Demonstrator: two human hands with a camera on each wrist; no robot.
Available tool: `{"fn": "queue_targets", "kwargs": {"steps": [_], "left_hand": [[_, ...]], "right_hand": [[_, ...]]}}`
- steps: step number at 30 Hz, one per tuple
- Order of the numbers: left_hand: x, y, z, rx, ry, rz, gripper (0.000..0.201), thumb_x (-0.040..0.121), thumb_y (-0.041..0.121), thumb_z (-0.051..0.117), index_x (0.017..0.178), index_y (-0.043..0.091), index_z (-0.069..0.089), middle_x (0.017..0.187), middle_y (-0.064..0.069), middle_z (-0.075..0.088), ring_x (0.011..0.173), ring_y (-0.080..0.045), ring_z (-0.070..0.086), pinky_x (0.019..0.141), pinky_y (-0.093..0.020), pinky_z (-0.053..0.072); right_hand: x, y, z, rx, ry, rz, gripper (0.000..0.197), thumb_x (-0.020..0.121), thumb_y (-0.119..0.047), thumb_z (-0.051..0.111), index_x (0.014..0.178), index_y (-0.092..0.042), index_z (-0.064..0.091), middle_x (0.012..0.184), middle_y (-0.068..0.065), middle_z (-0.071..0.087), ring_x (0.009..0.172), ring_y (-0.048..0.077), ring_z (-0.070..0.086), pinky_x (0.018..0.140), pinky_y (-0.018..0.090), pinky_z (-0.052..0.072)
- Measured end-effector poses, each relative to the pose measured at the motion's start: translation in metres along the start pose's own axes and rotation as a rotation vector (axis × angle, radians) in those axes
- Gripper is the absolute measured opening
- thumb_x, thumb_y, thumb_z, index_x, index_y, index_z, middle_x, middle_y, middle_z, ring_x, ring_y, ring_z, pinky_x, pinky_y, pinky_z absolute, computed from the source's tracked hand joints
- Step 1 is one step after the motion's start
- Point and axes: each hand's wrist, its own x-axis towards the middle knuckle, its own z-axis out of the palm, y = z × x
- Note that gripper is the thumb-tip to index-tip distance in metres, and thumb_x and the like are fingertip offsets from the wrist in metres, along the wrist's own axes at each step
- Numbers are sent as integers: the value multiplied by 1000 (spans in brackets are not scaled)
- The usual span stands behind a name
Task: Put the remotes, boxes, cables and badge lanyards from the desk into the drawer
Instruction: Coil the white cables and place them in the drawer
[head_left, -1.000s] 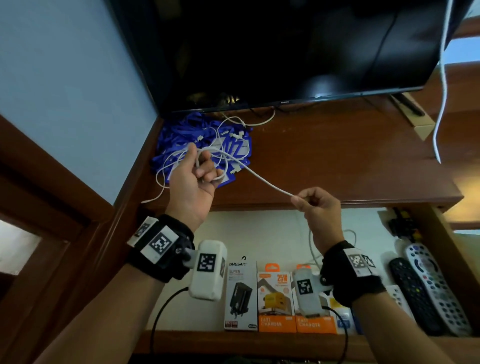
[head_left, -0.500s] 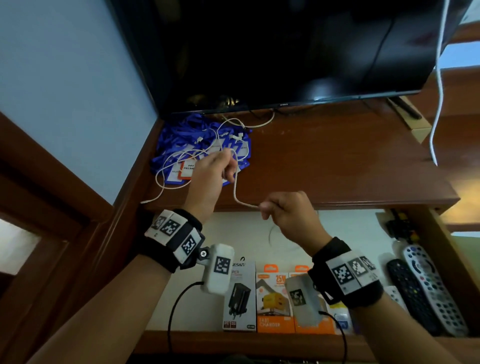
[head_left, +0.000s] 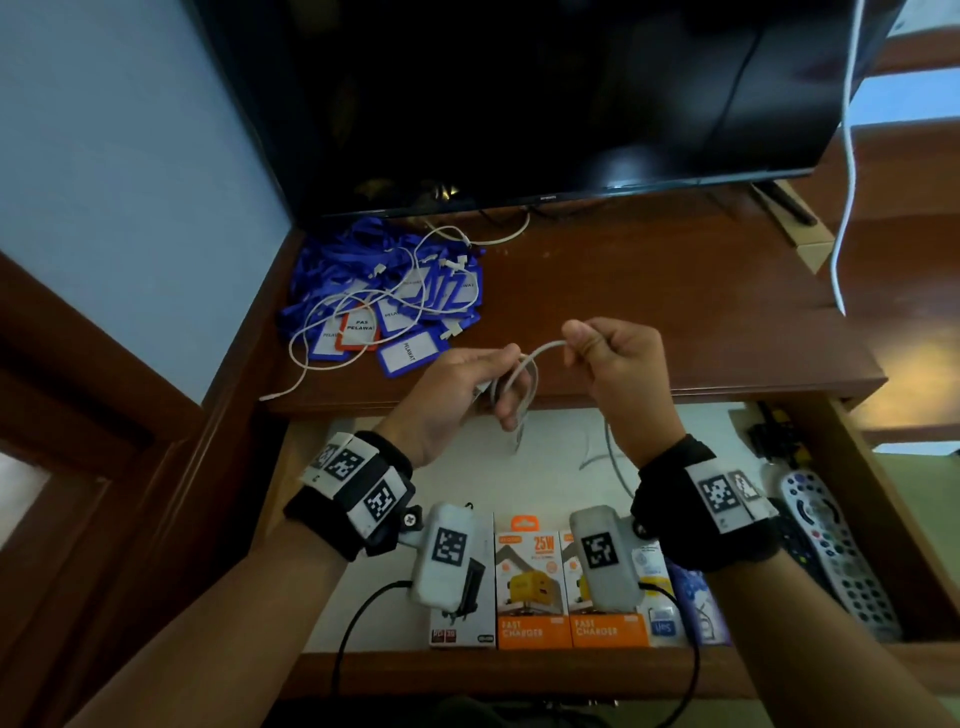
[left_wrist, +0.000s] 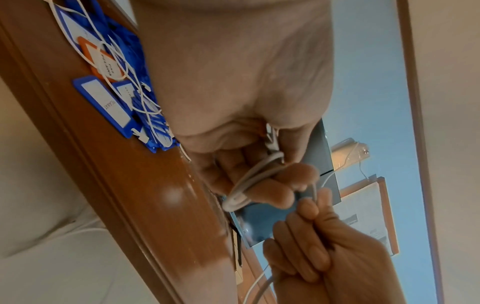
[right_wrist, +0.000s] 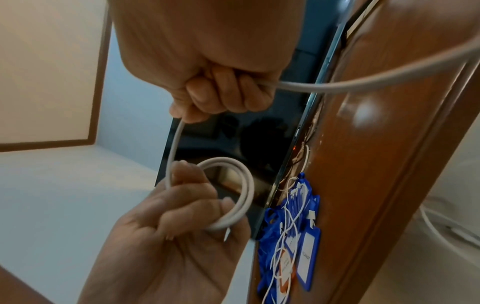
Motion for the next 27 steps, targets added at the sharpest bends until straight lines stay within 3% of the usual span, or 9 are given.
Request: {"fn": "queue_targets", "kwargs": {"steps": [2,4,10,12,14,18,21,25,27], "left_hand": [[-2,1,3,-28,-39,-43,38,99,30,42,74,8,61,49,0,47,51,-17,47,58,-25,44],[-3,1,4,-48,-50,-59,37,98,30,43,73,8,59,48,1,45,50,-16,46,58,-26,44],[-7,-9,2,-12,-12,-37,41,97,34,42,67,16,61,58,-5,59,77,-24,66,97,-45,39],[-11,-14,1,-37,-3,-55,41,98,34,42,66,15,59,53,-4,54,67,-23,62,91,-44,41],[-15,-19,-3,-140,27,-74,40,98,32,42,67,11,57,48,-1,45,53,-17,51,73,-36,43],[-23,-21,-18,-539,75,-63,35,93,31,44,70,8,55,48,0,40,39,-7,35,45,-16,32],[-30,-17,-35,-683,103,-16,37,98,28,39,73,4,52,44,4,45,37,-5,33,48,-16,26],[-38,-18,-49,-744,143,25,32,93,32,45,79,4,53,45,6,46,40,-4,33,68,-25,11],[-39,-17,-52,-756,210,51,27,90,31,47,83,5,49,46,5,50,40,-3,34,68,-27,17]], "right_hand": [[3,-3,-2,-8,24,8,41,94,-16,58,54,-10,55,39,-12,40,41,5,31,47,19,28],[6,-6,-2,-24,38,21,40,94,-18,59,54,-9,57,40,-11,42,41,5,32,47,19,29],[11,-14,-3,2,58,88,40,95,-21,57,56,-12,57,46,-4,44,42,8,34,46,16,32],[8,-11,-2,-6,35,118,39,95,-21,56,59,-9,59,44,-7,45,41,5,34,45,14,32],[3,-4,0,23,-1,149,38,95,-21,57,60,-5,60,39,-11,41,38,4,30,42,15,28],[-13,14,0,143,-167,203,31,84,-25,68,64,-3,59,41,-5,40,39,11,29,41,21,28],[-24,29,0,180,-284,295,25,73,-22,73,68,-4,57,46,-1,44,41,14,34,41,22,30],[-30,50,9,151,-268,320,19,82,-6,70,71,-4,54,47,1,49,40,14,38,40,23,33],[-33,58,15,92,-235,283,19,84,-4,69,72,-5,53,49,4,52,41,13,40,41,23,35]]}}
